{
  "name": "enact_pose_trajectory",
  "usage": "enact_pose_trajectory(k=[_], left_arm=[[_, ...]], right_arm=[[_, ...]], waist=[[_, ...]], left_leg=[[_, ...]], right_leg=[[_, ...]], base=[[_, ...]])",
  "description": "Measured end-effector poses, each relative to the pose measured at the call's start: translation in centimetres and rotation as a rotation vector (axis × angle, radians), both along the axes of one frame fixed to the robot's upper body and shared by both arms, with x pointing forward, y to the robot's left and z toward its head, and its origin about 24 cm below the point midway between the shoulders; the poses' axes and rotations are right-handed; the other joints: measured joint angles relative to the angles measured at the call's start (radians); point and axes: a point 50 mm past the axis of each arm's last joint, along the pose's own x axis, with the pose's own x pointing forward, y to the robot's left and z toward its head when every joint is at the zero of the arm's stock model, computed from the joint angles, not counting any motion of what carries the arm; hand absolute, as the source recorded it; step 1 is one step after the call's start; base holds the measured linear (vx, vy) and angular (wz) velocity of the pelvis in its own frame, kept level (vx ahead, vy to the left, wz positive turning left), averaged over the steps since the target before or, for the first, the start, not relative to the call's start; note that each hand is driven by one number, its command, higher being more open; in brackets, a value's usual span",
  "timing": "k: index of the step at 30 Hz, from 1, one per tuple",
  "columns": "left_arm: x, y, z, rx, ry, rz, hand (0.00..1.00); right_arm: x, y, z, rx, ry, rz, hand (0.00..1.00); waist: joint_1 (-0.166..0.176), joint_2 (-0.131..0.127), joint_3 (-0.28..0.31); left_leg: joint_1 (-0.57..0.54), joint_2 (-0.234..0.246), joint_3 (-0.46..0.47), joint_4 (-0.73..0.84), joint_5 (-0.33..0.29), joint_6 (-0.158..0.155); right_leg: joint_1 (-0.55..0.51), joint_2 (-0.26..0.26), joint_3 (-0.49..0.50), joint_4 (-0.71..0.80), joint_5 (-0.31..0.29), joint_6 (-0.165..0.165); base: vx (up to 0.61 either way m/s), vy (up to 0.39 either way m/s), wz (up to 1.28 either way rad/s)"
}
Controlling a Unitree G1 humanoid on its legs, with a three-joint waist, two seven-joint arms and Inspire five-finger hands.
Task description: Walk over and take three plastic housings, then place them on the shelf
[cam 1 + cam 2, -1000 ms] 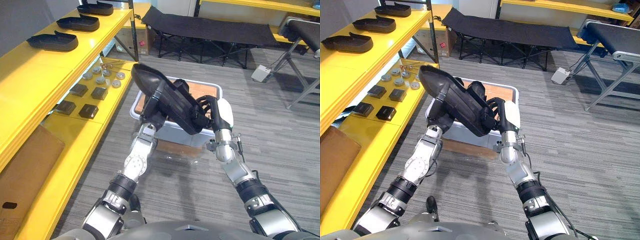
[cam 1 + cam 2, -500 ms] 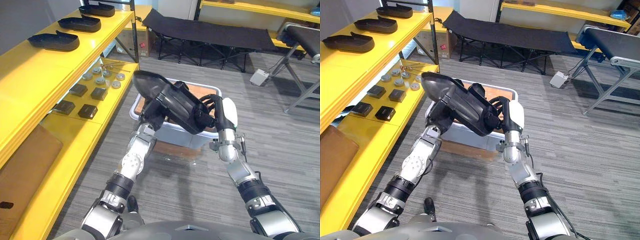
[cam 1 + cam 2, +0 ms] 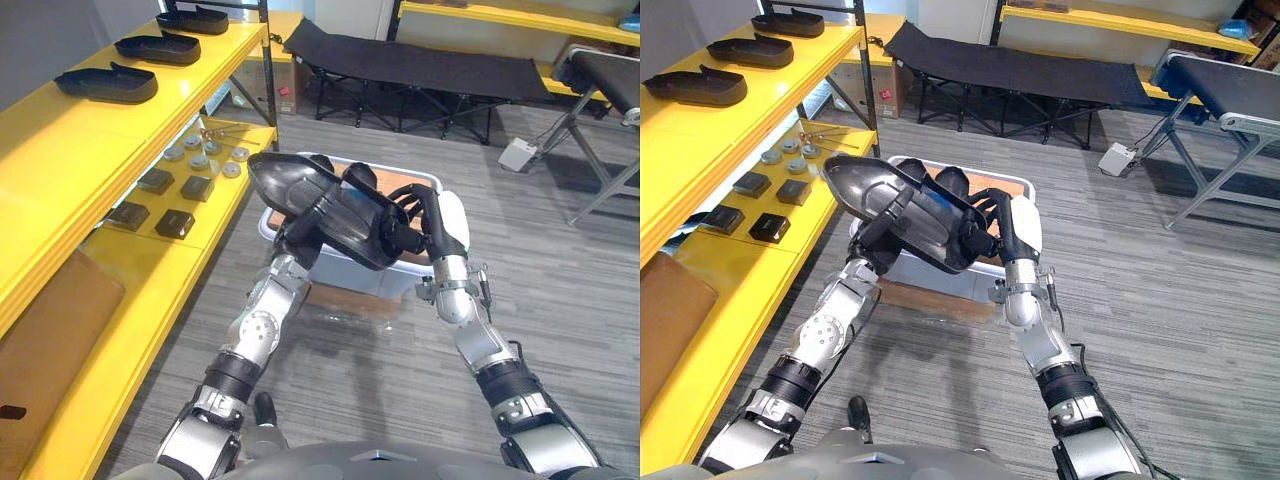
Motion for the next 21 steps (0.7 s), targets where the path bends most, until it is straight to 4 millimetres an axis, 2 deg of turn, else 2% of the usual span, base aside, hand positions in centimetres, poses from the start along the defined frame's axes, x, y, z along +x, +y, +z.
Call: enact_pose_trajectory(k=[4, 9, 15, 16, 21], left_arm=[[-0.2, 0.5, -1.5, 0.021, 0.064, 0.022, 0.0], [-0.4, 1.6, -1.8, 0.058, 0.075, 0.052, 0.0], [-0.7, 2.0, -1.9, -0.022, 0.041, 0.077, 0.0], [-0.7, 2.0, -1.9, -0.039, 0.036, 0.075, 0.0], [-0.7, 2.2, -1.5, -0.061, -0.026, 0.117, 0.0]], right_arm=[[-0.7, 0.3, -0.4, 0.005, -0.006, 0.017, 0.0], [-1.2, 1.5, 0.3, 0.008, -0.086, 0.073, 0.0], [-1.7, 2.3, 1.0, -0.029, -0.19, 0.092, 0.0], [-1.7, 2.4, 1.2, -0.028, -0.206, 0.091, 1.0], [-2.5, 3.1, 1.7, 0.015, -0.281, 0.087, 1.0]], waist=[[-0.001, 0.004, -0.003], [-0.004, 0.012, -0.008], [0.001, 0.013, -0.01], [0.0, 0.013, -0.01], [-0.002, 0.013, -0.01]], left_leg=[[0.001, 0.001, 0.001, 0.0, -0.001, -0.001], [0.002, 0.001, 0.002, 0.0, -0.003, -0.003], [0.002, -0.001, 0.002, 0.0, -0.004, -0.003], [0.002, -0.001, 0.002, 0.0, -0.005, -0.003], [0.002, -0.002, 0.003, 0.0, -0.005, -0.004]], right_leg=[[0.001, 0.001, 0.001, -0.001, 0.0, 0.0], [0.001, 0.001, 0.002, -0.005, 0.0, 0.0], [0.005, 0.001, 0.0, -0.014, 0.001, 0.0], [0.005, 0.001, 0.0, -0.014, 0.001, 0.0], [0.004, 0.002, -0.002, -0.013, 0.0, 0.0]], base=[[0.0, 0.0, -0.01], [0.0, 0.0, 0.0], [0.0, 0.0, 0.0], [0.0, 0.0, 0.0], [0.0, 0.0, 0.0]])
